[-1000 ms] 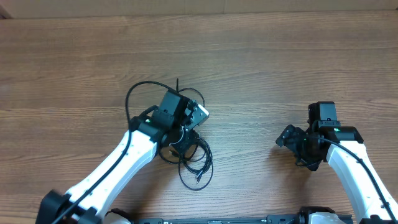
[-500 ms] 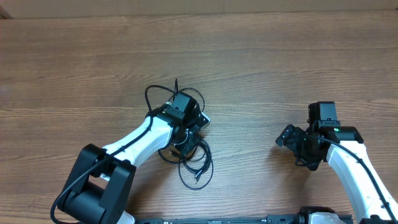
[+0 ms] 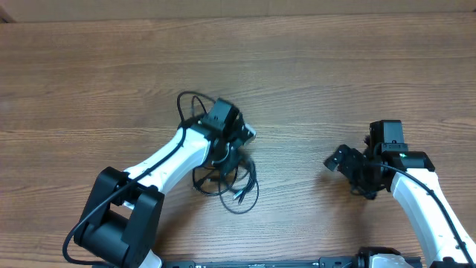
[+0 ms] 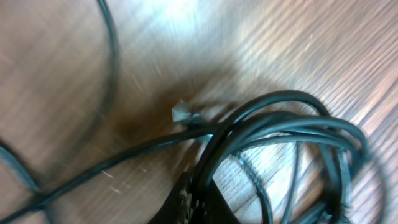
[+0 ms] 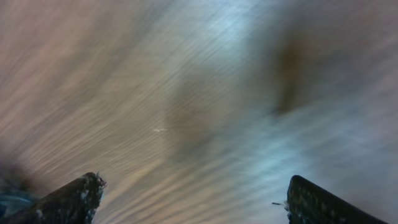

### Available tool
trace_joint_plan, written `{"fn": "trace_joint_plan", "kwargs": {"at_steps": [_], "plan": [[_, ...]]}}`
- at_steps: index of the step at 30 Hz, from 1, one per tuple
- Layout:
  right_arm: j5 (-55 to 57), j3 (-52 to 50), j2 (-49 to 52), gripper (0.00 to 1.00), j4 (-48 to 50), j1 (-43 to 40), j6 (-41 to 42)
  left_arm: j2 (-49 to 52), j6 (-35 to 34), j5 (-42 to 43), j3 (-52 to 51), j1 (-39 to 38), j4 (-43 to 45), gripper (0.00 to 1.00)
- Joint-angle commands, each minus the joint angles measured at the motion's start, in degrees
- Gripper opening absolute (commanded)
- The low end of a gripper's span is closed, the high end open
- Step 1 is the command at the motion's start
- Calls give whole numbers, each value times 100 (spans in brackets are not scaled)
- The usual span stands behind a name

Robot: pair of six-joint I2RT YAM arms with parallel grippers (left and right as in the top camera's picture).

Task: Untangle cables

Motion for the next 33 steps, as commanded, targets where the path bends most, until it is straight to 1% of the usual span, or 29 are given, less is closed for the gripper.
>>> {"fn": "trace_joint_plan", "kwargs": {"at_steps": [1,2,5,10,15,17,19,21,22,24,27,29,30,31,33], "plan": [[-1768,157,-37,89,400,-31,-901,-48,-116,391,944,-2,-197,4],[-2131,157,-37,88,581,-31,-1034,-48,-116,538,1176,-2,-297,4],[-2542,157,-37,88,885,31,-1246,-48,-116,1025,1565,-2,-389,4],[-2975,157,-37,87,1316,398,-1784,-48,-118,1526,1631,-7,-466,4],[-3032,157,-37,87,2037,981,-1784,-48,-118,1622,1631,-7,-577,4],[-3029,157,-37,84,2356,1187,-1779,-48,-118,1661,1631,-7,-605,4],[-2811,157,-37,72,2647,1403,-1775,-48,-118,1794,1631,-7,-632,4],[-2461,157,-37,59,2643,1478,-1707,-48,-118,1869,1631,-7,-625,4],[-2253,157,-37,56,2592,1510,-1620,-48,-118,1904,1631,-7,-621,4],[-2039,157,-37,54,2490,1550,-1539,-48,-118,1917,1631,-7,-621,4],[-2041,155,-37,53,2406,1578,-1541,-48,-118,1969,1631,-7,-605,4],[-2039,155,-37,47,2391,1578,-1541,-48,-116,2059,1631,-7,-584,4],[-2041,155,-37,42,2389,1578,-1539,-48,-116,2092,1631,-7,-577,4],[-2041,155,-37,33,2387,1578,-1539,-48,-116,2090,1631,-7,-560,4],[-2044,155,-37,19,2367,1578,-1539,-48,-116,2092,1631,-7,-522,4]]}}
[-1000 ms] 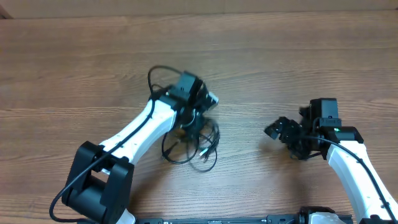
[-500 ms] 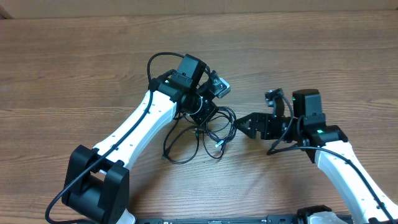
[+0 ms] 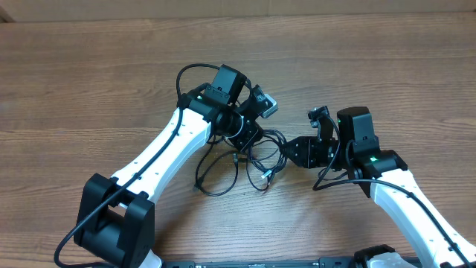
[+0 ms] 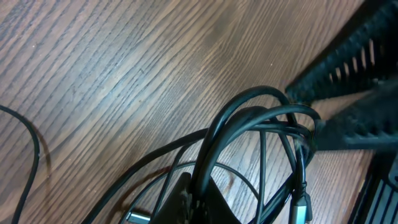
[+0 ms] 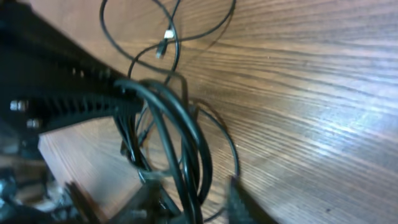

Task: Untangle cables

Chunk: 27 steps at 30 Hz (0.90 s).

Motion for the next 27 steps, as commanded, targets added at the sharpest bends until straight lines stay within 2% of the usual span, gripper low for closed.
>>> {"fn": "trace_joint_plan", "kwargs": {"at_steps": [1,4,6,9,18,24,27], "plan": [[76,131,-37,13,-7,31,-20,-48,-96,238,83,-4,79,4],[76,131,-37,4,-175,31,-20,-48,-96,238,83,-4,92,4],[76,131,-37,4,-282,31,-22,-48,-96,238,83,-4,94,6],[72,131,-37,4,-396,31,-44,-48,-98,238,83,-4,114,18],[-251,131,-37,4,-354,31,-111,-48,-96,236,83,-4,201,22],[-393,131,-37,4,-352,31,-229,-42,-83,190,81,-4,201,40],[-479,131,-37,4,-389,31,-262,7,-7,186,81,-4,201,39]]}}
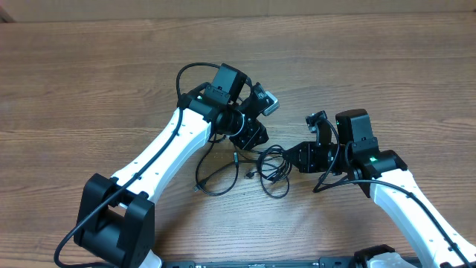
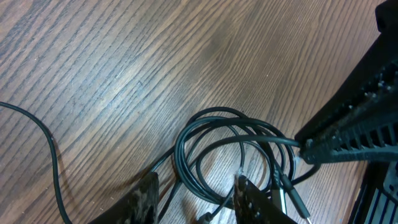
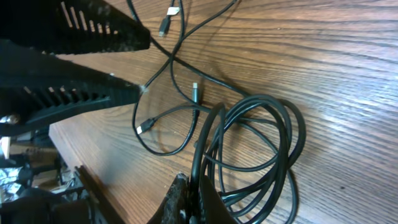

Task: Untangle cables

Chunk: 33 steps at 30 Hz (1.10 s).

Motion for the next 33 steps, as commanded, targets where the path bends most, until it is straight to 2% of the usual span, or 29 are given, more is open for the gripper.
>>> {"fn": "trace_joint_plan", "kwargs": {"at_steps": [1,5,8,14,19,23,33], "plan": [[-160,131,-37,4,-63,26,-136,37,101,85,81,-4,15,39],[522,131,-37,4,-570,26,109,210,98,90,81,-4,17,40],[1480,131,-37,4,-1298,26,560,424,94,94,81,-9,15,40],[1705,131,-37,4,-1836,26,627,752,164,105,81,-9,31,42],[1705,131,-37,5,-1812,26,632,909,1235,85,81,-11,-59,49],[1705,131,-37,6,-1812,26,632,973,1788,83,81,-11,-48,52],[1705,131,-37,6,-1790,26,632,1495,2262,-743,81,-334,59,52]]}}
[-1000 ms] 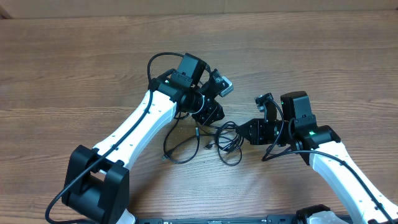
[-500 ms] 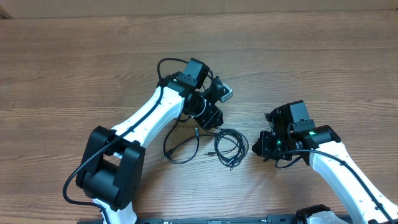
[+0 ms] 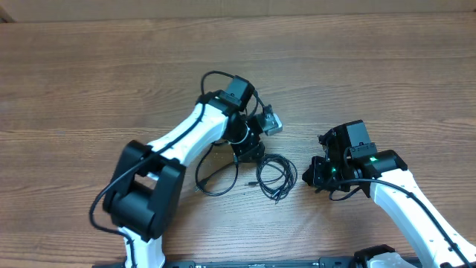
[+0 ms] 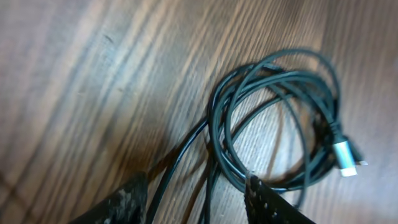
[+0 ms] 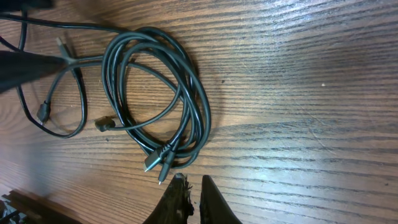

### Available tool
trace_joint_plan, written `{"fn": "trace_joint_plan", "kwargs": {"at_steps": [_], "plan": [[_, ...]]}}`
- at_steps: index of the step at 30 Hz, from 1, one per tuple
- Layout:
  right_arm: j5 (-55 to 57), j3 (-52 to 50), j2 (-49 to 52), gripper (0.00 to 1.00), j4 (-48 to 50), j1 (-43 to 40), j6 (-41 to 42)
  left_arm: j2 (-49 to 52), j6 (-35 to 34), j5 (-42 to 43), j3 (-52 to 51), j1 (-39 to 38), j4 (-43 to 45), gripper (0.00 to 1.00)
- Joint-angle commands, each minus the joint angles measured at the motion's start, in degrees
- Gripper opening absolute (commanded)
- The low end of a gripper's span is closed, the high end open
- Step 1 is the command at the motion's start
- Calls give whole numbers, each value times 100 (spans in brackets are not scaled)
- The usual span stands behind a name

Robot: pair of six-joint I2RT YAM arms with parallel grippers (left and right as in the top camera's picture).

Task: Untangle cables

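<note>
A thick dark cable coil (image 3: 277, 175) lies flat on the wooden table, its two plugs pointing toward the front edge. It shows whole in the right wrist view (image 5: 200, 106). A thinner black cable (image 3: 216, 182) loops loosely to its left. My left gripper (image 3: 249, 145) is open just left of the coil, and its fingers (image 4: 127, 199) straddle two dark strands that run into the coil (image 4: 214, 124). My right gripper (image 5: 196, 186) sits right of the coil (image 3: 316, 175), jaws nearly together with nothing between them.
The bare wooden table (image 3: 89, 89) stretches around the cables. The left arm's white links (image 3: 178, 138) cross the middle left. The right arm (image 3: 401, 193) lies at the lower right. The table's far edge runs along the top of the overhead view.
My right gripper has let go of the coil and now sits to its right. The coil lies flat on the table. My left gripper has turned and now straddles strands beside the coil.
First my left gripper held the tangled bundle at centre left while my right stood open far right. Then both grippers held the bundle between them. Then my left was open and my right alone held the coil. Now the coil lies apart from the thin cable's loop.
</note>
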Motion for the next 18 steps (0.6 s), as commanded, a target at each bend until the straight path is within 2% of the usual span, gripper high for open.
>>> {"fn": "trace_joint_plan", "kwargs": {"at_steps": [1,6,8,11,14,18], "plan": [[57,118,-37,6,48,24,26,289,330,-496,79,-256,120,53],[57,118,-37,6,46,24,24,468,328,-761,79,-490,295,54],[57,118,-37,6,48,24,24,507,328,-831,79,-546,317,49],[57,118,-37,6,46,24,24,527,323,-857,79,-575,310,34],[57,118,-37,6,46,24,24,527,273,-861,81,-575,315,4],[57,118,-37,7,50,24,24,525,-122,-872,208,-564,232,4]]}}
